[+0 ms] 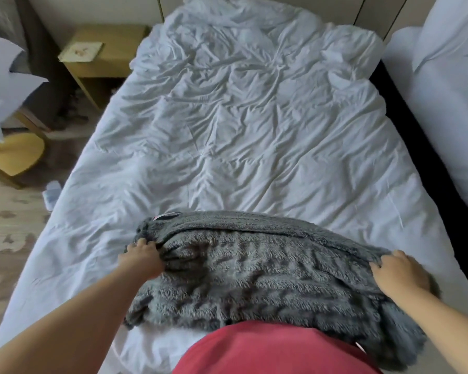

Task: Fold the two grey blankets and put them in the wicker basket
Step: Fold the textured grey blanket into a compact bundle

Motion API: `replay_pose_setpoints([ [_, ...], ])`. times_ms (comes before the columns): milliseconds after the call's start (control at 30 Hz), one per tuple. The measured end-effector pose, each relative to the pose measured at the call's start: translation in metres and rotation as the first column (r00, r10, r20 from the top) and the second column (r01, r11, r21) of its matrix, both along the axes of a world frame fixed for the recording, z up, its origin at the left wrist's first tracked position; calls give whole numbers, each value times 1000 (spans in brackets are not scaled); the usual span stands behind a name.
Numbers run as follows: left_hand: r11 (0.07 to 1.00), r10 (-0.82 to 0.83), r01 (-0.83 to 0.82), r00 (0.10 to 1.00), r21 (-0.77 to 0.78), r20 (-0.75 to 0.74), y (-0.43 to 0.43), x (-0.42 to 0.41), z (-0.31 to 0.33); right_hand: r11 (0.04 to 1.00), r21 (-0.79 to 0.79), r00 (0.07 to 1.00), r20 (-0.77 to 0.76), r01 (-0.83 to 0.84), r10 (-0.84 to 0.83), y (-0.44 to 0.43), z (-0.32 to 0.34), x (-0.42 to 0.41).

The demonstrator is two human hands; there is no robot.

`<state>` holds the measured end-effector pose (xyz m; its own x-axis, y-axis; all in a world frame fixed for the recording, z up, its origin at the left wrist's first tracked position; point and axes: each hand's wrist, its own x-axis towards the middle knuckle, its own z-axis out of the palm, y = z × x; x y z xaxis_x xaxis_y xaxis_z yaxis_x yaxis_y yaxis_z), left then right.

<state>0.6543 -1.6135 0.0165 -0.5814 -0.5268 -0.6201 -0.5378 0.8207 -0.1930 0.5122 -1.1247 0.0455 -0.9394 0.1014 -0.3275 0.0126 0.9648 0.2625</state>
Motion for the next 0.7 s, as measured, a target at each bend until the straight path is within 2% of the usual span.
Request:
replay_pose_setpoints([
  [133,980,-196,191,977,-62,-84,-18,-1,7,992,-130,1000,-2,-2,1,6,6,9],
  [233,940,-331,341,924,27,-190,-26,-3,9,992,-103,997,-7,-76,76,11,13,13],
  [333,920,-274,336,919,203,-283,-35,-1,5,988,-100,990,-85,-121,113,11,17,20],
  [467,914,-290,364,895,179,-338,-48,5,-14,985,-152,995,-65,-85,75,9,9,29],
  [500,920,-313,369,896,135,-314,-51,8,-19,987,-137,996,-44,-84,79,11,5,30],
  [567,944,-315,326,935,46,-163,-56,13,-26,994,-92,998,-6,-61,61,13,0,28],
  [633,971,-237,236,971,37,17,-50,12,-27,996,-88,1000,20,-9,10,12,-1,26],
  [700,986,-168,167,981,15,98,-30,2,-22,994,-109,999,37,27,-23,11,-2,25],
])
